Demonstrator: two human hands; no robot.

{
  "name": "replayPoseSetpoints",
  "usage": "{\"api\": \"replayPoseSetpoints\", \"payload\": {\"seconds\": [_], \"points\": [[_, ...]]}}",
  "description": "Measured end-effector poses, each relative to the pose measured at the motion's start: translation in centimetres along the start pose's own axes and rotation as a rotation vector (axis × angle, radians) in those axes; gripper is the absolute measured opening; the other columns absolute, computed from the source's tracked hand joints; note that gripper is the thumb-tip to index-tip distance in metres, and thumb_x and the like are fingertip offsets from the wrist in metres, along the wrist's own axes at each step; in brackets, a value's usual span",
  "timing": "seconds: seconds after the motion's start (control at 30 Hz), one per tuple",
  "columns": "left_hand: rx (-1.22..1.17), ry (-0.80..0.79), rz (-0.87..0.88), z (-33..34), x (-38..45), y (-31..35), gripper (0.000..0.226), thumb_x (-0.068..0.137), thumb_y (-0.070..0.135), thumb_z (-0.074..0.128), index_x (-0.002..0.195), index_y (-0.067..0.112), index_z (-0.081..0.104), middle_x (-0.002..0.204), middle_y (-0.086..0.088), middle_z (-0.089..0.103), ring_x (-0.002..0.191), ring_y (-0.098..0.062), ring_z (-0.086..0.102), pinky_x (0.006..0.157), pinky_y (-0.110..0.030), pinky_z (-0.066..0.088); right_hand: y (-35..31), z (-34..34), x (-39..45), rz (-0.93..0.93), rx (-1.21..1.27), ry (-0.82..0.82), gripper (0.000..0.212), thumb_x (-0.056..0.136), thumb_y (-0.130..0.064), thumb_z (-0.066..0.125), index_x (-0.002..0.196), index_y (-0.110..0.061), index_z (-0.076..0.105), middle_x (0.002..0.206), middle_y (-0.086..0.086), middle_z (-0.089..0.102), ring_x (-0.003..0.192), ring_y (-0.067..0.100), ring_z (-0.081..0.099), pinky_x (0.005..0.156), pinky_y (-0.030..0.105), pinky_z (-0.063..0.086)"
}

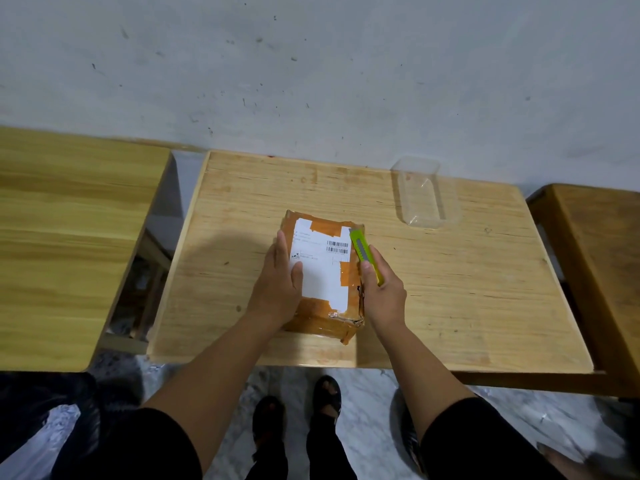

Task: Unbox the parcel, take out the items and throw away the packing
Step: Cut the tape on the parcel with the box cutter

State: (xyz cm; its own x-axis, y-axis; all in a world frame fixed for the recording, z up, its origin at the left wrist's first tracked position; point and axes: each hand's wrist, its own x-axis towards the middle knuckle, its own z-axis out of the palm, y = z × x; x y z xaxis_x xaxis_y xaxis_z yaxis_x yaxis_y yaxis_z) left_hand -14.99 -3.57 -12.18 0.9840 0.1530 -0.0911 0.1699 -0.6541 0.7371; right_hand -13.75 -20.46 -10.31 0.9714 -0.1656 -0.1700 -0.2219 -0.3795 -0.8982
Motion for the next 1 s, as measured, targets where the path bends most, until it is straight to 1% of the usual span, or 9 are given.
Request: {"api": "replayPoseSetpoints", "payload": {"seconds": [0.07,0.23,0.33,0.4,0.53,0.67,0.87,0.93,1.0], "points": [[-0.003,0.001,0.001,0.0,0.0,-0.1,0.062,0.098,0.032,0.029,0.146,0.018,-0.008,0.156,-0.007,0.011,0.138,-0.024,0.024,0.102,-0.038,0.035,0.0,0.0,0.1,-0.001,-0.031,0.008,0.036,0.094,-0.037,0.048,0.130,-0.034,0.049,0.133,-0.002,0.057,0.120,0.012,0.053,0.101,0.036,0.046],[-0.008,-0.018,-0.009,0.0,0.1,-0.2,0.062,0.098,0.033,0.030,0.146,0.020,-0.008,0.156,-0.005,0.009,0.139,-0.024,0.022,0.105,-0.040,0.034,-0.9,-1.3,1.2,-0.050,-0.098,-0.002,0.034,0.093,-0.033,0.050,0.127,-0.032,0.053,0.131,-0.003,0.059,0.107,-0.002,0.047,0.083,0.005,0.036],[0.008,-0.019,-0.019,-0.4,0.3,-0.2,0.061,0.098,0.032,0.032,0.145,0.021,-0.005,0.156,-0.004,0.011,0.138,-0.023,0.024,0.105,-0.041,0.036,-2.1,-2.8,2.5,-0.156,-0.163,-0.147,0.035,0.094,-0.031,0.049,0.129,-0.031,0.051,0.131,0.000,0.058,0.109,0.000,0.048,0.078,-0.006,0.032],[0.031,0.017,-0.025,-0.7,0.7,0.1,0.059,0.098,0.032,0.030,0.146,0.020,-0.001,0.156,-0.003,0.012,0.138,-0.023,0.024,0.106,-0.041,0.036,-3.2,-3.7,4.1,-0.232,-0.261,-0.294,0.038,0.095,-0.028,0.047,0.133,-0.029,0.046,0.137,-0.001,0.052,0.117,0.001,0.044,0.082,-0.003,0.032],[0.054,0.058,-0.039,-0.5,1.7,0.6,0.056,0.098,0.033,0.027,0.146,0.020,0.000,0.156,-0.003,0.014,0.139,-0.022,0.024,0.106,-0.040,0.034,-5.3,-3.8,8.2,-0.338,-0.421,-0.514,0.038,0.095,-0.025,0.048,0.133,-0.031,0.045,0.141,-0.003,0.048,0.131,0.012,0.042,0.097,0.014,0.028],[0.022,0.065,-0.077,0.4,2.0,0.2,0.056,0.099,0.031,0.026,0.147,0.025,-0.001,0.155,0.000,0.018,0.137,-0.020,0.029,0.107,-0.038,0.032,-7.1,-2.8,11.6,-0.412,-0.554,-0.655,0.035,0.094,-0.026,0.050,0.128,-0.033,0.051,0.136,-0.005,0.053,0.127,0.013,0.046,0.095,0.016,0.030],[0.025,0.115,-0.067,0.8,2.0,0.1,0.056,0.098,0.030,0.030,0.147,0.020,0.006,0.152,-0.005,0.027,0.134,-0.022,0.033,0.103,-0.029,0.031,-7.6,-2.3,15.1,-0.503,-0.596,-0.828,0.034,0.094,-0.028,0.051,0.127,-0.033,0.053,0.136,-0.004,0.054,0.126,0.016,0.047,0.092,0.017,0.032],[0.051,0.118,-0.089,1.0,2.0,0.1,0.056,0.098,0.033,0.028,0.147,0.021,0.005,0.152,-0.005,0.027,0.133,-0.022,0.034,0.103,-0.031,0.032,-7.7,-2.2,15.9,-0.537,-0.604,-0.863,0.034,0.094,-0.030,0.050,0.127,-0.034,0.053,0.136,-0.003,0.053,0.126,0.019,0.048,0.094,0.021,0.036],[0.064,0.126,-0.093,1.0,2.0,0.2,0.055,0.098,0.033,0.029,0.147,0.024,0.004,0.152,-0.004,0.028,0.132,-0.022,0.036,0.102,-0.033,0.034,-7.8,-2.2,16.5,-0.581,-0.628,-0.889,0.033,0.094,-0.034,0.048,0.126,-0.038,0.052,0.134,-0.001,0.057,0.116,0.028,0.056,0.092,0.031,0.046]]}}
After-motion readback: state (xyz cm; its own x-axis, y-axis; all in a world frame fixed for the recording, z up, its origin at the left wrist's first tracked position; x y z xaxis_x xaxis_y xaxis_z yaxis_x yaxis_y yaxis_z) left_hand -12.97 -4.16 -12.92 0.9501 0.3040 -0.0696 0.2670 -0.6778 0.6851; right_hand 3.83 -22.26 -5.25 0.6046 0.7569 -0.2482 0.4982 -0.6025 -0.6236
